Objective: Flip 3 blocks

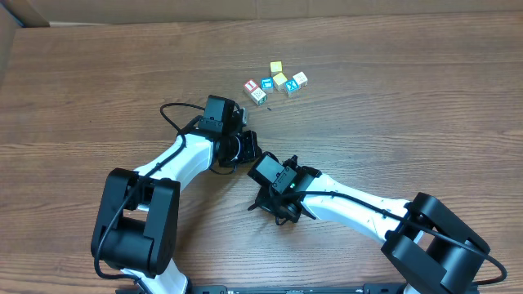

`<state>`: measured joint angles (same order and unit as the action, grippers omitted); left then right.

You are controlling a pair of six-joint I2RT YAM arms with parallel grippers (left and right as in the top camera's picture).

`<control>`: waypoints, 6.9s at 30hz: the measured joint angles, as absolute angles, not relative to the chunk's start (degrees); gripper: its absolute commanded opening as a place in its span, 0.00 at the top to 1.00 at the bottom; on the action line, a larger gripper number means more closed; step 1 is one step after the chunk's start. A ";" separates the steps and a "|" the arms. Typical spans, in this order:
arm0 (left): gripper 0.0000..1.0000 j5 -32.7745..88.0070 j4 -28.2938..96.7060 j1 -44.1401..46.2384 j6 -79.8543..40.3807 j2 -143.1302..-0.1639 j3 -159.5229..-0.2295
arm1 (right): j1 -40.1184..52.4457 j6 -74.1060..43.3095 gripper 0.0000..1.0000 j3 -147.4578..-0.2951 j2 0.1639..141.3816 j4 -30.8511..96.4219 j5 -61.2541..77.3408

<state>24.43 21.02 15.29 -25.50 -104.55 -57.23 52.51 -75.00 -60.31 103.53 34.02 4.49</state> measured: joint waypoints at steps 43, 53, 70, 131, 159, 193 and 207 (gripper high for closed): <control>0.40 23.81 32.58 -3.01 -22.26 -103.72 -58.22 | 27.33 -29.47 0.00 -66.43 95.42 48.03 -12.88; 0.45 20.69 35.31 -5.21 -21.93 -99.66 -58.22 | 26.98 -28.49 0.00 -66.43 95.42 48.05 -13.76; 0.00 12.45 36.47 -6.42 -22.22 -80.16 -58.65 | 26.98 -28.45 0.00 -66.43 95.42 48.05 -13.76; 0.00 11.70 36.49 -6.42 -22.22 -80.16 -58.65 | 12.75 -27.44 0.00 -43.35 5.65 41.98 -14.33; 0.00 11.70 36.47 -6.42 -22.20 -80.16 -58.65 | 7.68 -6.63 0.00 -5.63 0.69 -21.82 -4.67; 0.00 11.70 36.47 -6.42 -22.22 -80.16 -58.65 | 6.79 4.23 0.00 -1.06 0.62 4.80 -2.76; 0.00 11.70 36.47 -6.42 -22.22 -80.16 -58.65 | 6.76 4.54 0.00 -1.06 0.62 4.80 -2.76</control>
